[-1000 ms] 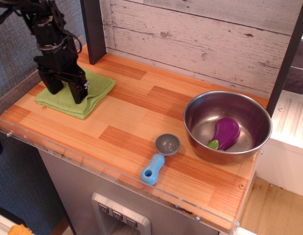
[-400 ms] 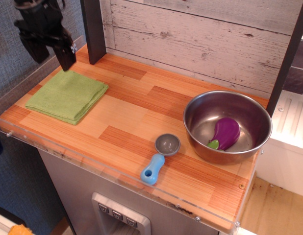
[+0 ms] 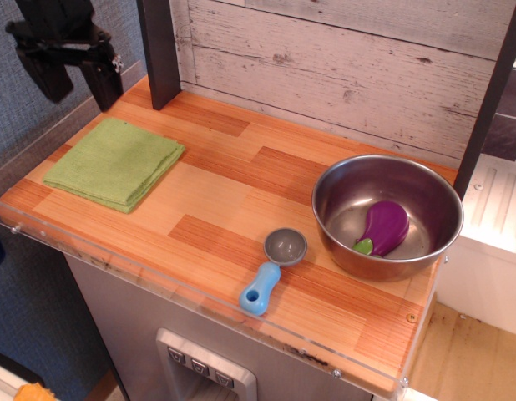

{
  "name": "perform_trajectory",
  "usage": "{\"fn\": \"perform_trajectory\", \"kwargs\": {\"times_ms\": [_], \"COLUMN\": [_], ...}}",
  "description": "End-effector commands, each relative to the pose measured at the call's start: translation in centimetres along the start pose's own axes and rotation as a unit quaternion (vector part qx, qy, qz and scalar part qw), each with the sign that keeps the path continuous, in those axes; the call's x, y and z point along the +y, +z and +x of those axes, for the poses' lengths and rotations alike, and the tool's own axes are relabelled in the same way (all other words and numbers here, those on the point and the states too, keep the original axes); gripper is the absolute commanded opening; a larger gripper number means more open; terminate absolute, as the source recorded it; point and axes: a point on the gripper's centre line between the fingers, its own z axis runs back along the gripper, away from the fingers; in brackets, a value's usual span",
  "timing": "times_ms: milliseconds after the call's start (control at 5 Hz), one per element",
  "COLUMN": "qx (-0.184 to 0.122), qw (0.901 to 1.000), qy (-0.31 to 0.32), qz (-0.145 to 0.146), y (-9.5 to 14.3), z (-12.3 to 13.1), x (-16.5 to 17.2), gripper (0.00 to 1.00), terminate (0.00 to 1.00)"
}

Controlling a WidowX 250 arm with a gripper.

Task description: Move towel to left side of table

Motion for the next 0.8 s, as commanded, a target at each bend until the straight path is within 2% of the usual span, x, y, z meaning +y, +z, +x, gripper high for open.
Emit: {"fn": "perform_trajectory", "kwargs": {"times_ms": [0,200,400,600], "qx": [0.013,0.003,-0.012,-0.030], "qw": [0.9998,0.9991,0.9948,0.9910], "qy": [-0.001,-0.035,-0.094,-0.123], "qz": [0.016,0.023,0.036,0.044], "y": [1.2,1.2,1.0,1.0], "z": [-0.5,-0.4,0.2,0.9], "x": [-4.4,-6.6,-8.7,-10.2], "gripper": [1.00,1.00,1.00,1.00], "terminate": [0.00,0.00,0.00,0.00]}}
